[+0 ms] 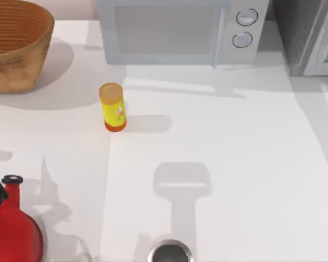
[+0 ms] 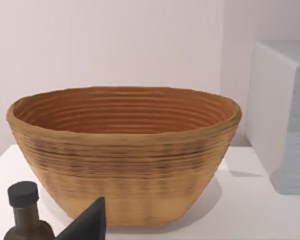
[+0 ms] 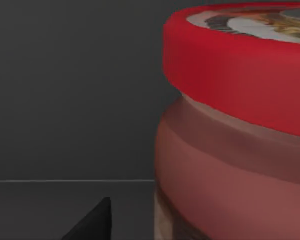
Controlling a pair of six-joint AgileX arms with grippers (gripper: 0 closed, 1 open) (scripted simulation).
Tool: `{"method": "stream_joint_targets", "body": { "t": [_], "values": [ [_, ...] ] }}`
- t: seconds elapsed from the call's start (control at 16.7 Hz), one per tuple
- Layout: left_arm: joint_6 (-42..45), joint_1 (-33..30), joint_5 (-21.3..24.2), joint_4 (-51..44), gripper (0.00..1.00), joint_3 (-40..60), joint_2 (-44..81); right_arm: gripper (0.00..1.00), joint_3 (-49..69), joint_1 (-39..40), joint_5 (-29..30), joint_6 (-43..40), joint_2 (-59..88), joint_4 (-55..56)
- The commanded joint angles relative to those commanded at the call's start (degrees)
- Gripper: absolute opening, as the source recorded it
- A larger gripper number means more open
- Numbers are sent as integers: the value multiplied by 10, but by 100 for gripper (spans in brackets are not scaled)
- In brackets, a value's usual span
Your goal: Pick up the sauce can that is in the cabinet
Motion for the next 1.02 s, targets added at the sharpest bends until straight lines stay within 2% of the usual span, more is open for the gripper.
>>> {"method": "stream_joint_targets", "body": {
  "t": [0.66, 1.02],
  "values": [
    [0, 0, 0, 0, 100, 0, 0, 2, 0, 0, 0, 0, 0, 0],
    [0, 0, 0, 0, 100, 0, 0, 0, 0, 0, 0, 0, 0, 0]
  ]
}}
